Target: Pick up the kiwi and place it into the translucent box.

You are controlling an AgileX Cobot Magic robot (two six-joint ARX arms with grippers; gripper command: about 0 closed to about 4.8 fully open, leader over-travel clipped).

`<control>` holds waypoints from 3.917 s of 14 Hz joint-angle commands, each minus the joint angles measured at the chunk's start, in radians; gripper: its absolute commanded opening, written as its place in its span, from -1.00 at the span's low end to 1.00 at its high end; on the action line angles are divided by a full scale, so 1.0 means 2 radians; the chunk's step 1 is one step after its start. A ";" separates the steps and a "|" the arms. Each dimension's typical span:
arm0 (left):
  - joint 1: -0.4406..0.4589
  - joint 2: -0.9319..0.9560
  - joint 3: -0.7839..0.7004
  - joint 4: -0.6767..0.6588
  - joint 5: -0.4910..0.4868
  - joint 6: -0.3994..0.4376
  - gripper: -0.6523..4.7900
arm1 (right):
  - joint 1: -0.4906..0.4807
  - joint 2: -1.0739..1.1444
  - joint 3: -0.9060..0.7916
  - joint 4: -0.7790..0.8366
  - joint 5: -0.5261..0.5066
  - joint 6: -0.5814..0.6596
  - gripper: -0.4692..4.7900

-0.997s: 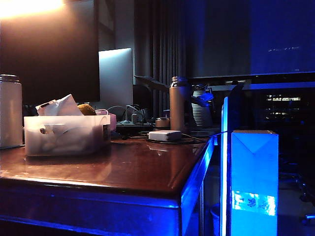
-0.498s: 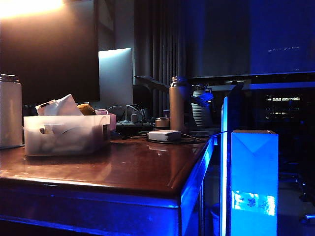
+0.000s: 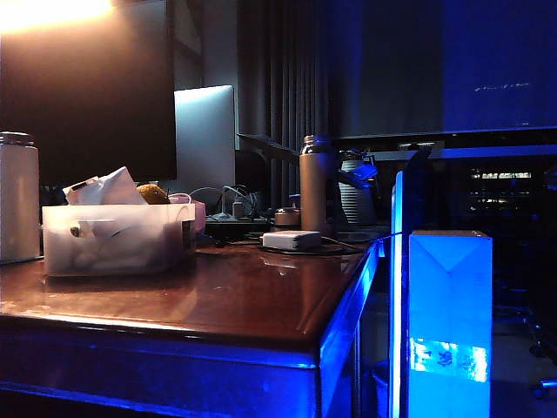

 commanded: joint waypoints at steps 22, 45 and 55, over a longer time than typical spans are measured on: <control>0.211 -0.144 0.000 -0.003 0.020 -0.001 -0.77 | -0.171 -0.001 -0.023 0.013 0.003 0.002 -0.85; 0.211 -0.144 0.000 -0.003 0.020 -0.001 -0.77 | -0.171 -0.001 -0.023 0.013 0.003 0.002 -0.85; 0.211 -0.144 0.000 -0.003 0.020 -0.001 -0.77 | -0.170 -0.001 -0.023 0.013 0.003 0.002 -0.85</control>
